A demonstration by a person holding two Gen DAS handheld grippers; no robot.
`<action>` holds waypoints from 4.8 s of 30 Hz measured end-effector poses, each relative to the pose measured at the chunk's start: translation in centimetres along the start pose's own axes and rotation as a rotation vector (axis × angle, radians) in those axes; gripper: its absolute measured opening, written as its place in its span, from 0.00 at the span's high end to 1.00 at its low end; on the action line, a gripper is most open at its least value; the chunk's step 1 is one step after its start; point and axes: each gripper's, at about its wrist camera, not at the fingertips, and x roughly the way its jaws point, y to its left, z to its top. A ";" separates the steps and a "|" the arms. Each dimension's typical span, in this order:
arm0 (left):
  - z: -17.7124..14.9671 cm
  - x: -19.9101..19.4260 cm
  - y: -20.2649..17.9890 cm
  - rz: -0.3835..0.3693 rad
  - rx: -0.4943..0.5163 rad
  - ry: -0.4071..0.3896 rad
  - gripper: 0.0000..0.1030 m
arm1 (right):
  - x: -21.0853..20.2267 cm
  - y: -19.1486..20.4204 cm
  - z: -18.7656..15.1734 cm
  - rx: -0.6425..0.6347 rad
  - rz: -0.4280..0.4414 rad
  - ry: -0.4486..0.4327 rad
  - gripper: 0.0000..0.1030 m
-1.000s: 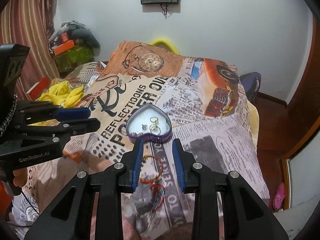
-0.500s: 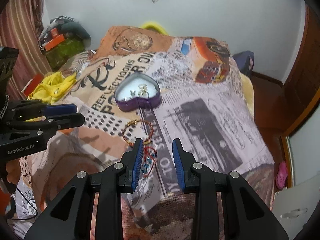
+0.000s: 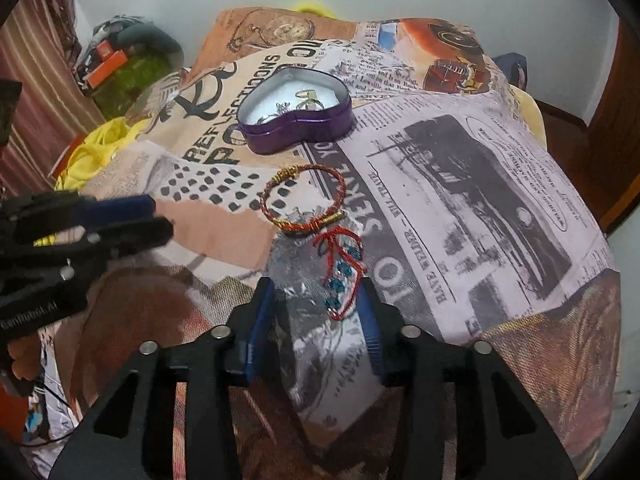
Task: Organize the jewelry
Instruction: 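Move both open grippers back to the braided bracelet and beaded charm, then grasp the red-blue beaded charm with the right gripper while the left grasps the braided bracelet, then carry the beaded charm and braided bracelet over the heart tin, then open both grippers to drop the charm and bracelet into the tin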
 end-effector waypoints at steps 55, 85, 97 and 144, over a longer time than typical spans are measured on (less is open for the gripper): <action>4.0 2.2 -4.0 -0.082 0.018 -0.026 0.94 | -6.2 -4.7 1.2 0.081 -0.057 -0.224 0.93; 8.5 -4.9 0.1 -0.043 -0.025 -0.248 0.94 | -7.2 -1.5 6.3 0.015 -0.019 -0.332 0.93; 10.9 -2.8 0.6 -0.053 -0.010 -0.250 0.94 | -5.8 -1.1 8.3 0.012 0.025 -0.347 0.93; 11.8 2.8 7.2 -0.026 -0.091 -0.160 0.94 | 1.2 0.9 13.6 -0.044 0.077 -0.233 0.93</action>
